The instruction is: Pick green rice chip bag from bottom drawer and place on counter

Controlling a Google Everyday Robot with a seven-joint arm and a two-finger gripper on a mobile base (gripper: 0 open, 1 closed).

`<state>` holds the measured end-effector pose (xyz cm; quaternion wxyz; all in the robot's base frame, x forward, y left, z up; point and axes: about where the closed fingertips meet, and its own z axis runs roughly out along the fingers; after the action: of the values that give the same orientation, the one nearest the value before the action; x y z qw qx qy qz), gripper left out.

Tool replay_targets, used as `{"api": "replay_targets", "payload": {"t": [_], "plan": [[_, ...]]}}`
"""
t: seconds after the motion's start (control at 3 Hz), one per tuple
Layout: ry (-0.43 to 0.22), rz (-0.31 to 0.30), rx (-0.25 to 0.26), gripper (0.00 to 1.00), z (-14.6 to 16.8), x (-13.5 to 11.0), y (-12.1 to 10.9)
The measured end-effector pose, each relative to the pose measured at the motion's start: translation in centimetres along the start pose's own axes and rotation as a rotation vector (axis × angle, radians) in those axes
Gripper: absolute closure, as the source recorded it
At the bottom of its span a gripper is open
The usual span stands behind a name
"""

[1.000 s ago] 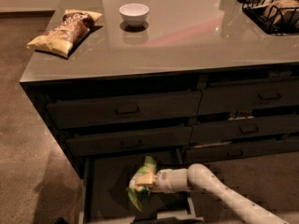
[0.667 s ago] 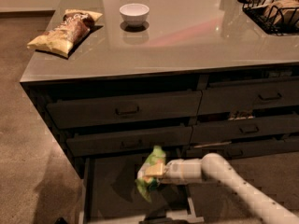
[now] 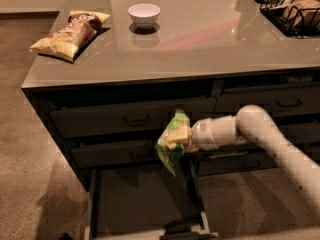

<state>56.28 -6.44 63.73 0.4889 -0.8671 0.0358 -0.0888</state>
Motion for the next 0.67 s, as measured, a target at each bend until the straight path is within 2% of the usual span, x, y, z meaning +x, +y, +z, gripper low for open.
{"api": "replay_targets", "payload": {"t": [0.33,0.67], "plan": [[0.003,0.005,0.001,1.0,-2.61,2.6,-2.91],[0.01,0.005,0.003,1.0,-3.04,3.06,-3.01]]}}
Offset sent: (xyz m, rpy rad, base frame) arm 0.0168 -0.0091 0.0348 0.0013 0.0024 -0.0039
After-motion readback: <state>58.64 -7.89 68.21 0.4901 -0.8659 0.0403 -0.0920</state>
